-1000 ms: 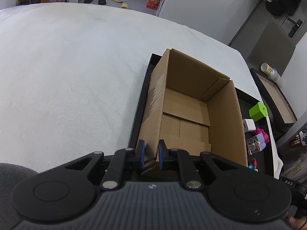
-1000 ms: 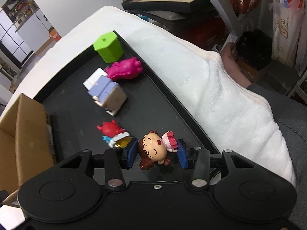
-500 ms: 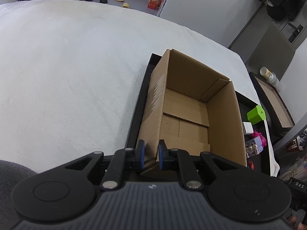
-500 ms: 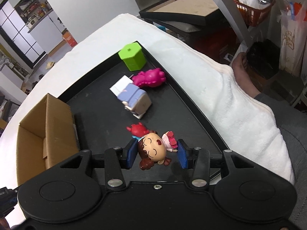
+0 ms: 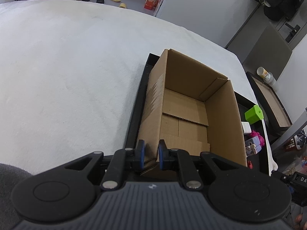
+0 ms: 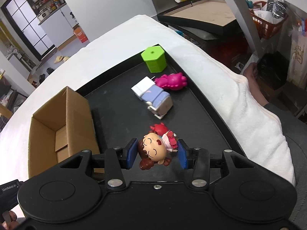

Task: Organize rigid objects
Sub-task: 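Carry the doll with the right gripper over the cardboard box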

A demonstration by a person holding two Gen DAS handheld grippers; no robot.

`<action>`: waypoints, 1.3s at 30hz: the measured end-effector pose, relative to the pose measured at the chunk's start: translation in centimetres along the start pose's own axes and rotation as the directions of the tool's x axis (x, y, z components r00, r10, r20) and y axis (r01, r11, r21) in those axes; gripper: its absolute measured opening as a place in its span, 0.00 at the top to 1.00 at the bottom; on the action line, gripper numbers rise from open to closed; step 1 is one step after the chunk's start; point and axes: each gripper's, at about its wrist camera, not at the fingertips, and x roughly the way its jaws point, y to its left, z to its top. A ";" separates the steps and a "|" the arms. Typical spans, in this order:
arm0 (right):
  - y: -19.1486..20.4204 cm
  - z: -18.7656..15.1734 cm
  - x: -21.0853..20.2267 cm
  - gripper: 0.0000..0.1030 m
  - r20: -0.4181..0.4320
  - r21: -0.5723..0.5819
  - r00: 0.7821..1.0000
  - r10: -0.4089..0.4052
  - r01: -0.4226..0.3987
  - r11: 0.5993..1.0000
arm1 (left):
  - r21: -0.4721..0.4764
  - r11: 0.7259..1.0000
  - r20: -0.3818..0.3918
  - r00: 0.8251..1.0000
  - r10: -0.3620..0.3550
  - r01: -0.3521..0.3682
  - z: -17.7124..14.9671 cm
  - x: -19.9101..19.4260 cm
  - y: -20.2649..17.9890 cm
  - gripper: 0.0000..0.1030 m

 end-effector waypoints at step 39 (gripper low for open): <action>12.5 1.9 1.5 0.58 -0.009 -0.165 0.983 0.185 -0.184 0.969 | -0.051 0.998 -0.001 0.999 -0.045 0.045 0.1 -0.2 1.1 0.86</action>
